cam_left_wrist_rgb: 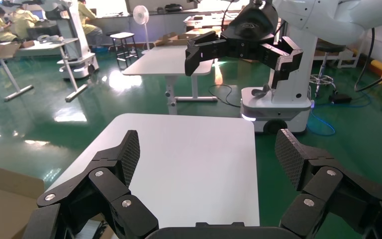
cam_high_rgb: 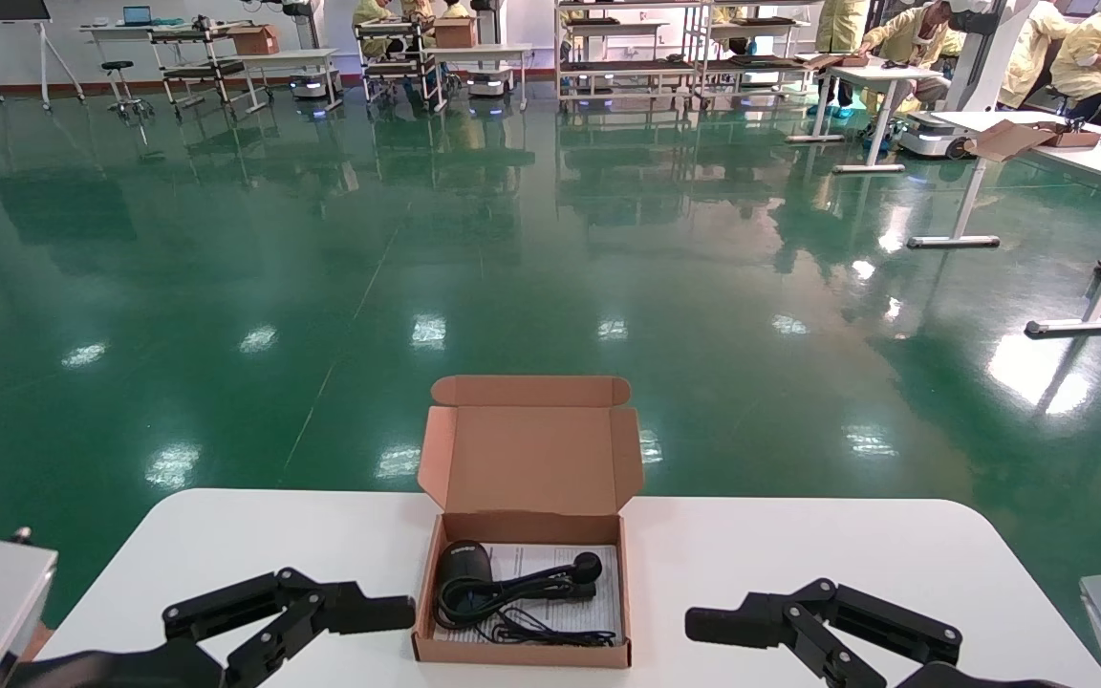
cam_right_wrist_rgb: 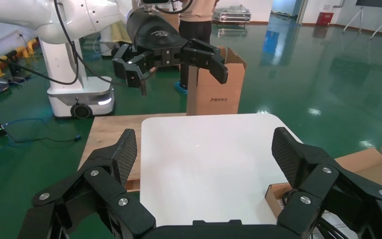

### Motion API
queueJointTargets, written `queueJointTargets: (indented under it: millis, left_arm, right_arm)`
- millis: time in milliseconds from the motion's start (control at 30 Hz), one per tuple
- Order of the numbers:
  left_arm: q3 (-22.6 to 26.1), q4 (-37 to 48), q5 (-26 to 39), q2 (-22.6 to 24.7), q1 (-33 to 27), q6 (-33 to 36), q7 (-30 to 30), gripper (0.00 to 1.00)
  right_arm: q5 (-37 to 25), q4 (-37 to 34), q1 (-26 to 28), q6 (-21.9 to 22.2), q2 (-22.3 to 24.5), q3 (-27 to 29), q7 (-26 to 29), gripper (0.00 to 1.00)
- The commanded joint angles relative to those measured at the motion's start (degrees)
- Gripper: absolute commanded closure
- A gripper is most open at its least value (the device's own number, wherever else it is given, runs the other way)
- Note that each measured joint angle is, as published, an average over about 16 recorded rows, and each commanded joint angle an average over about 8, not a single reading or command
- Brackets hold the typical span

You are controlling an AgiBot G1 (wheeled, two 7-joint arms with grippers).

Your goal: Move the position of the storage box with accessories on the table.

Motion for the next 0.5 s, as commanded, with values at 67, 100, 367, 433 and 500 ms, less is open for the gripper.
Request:
queueJointTargets:
  millis: [67, 100, 367, 433, 500]
  left_arm:
    - [0.0, 0.0, 0.0, 0.0, 0.0, 0.0, 0.0, 0.0]
    - [0.0, 0.0, 0.0, 0.0, 0.0, 0.0, 0.0, 0.0]
    - [0.0, 0.0, 0.0, 0.0, 0.0, 0.0, 0.0, 0.0]
    - [0.0, 0.0, 0.0, 0.0, 0.0, 0.0, 0.0, 0.0]
    - [0.0, 0.0, 0.0, 0.0, 0.0, 0.0, 0.0, 0.0]
  right_arm:
    - [0.0, 0.0, 0.0, 0.0, 0.0, 0.0, 0.0, 0.0]
    - [0.0, 0.0, 0.0, 0.0, 0.0, 0.0, 0.0, 0.0]
    - [0.0, 0.0, 0.0, 0.0, 0.0, 0.0, 0.0, 0.0]
    - [0.0, 0.0, 0.0, 0.0, 0.0, 0.0, 0.0, 0.0]
    - [0.0, 0.0, 0.0, 0.0, 0.0, 0.0, 0.0, 0.0]
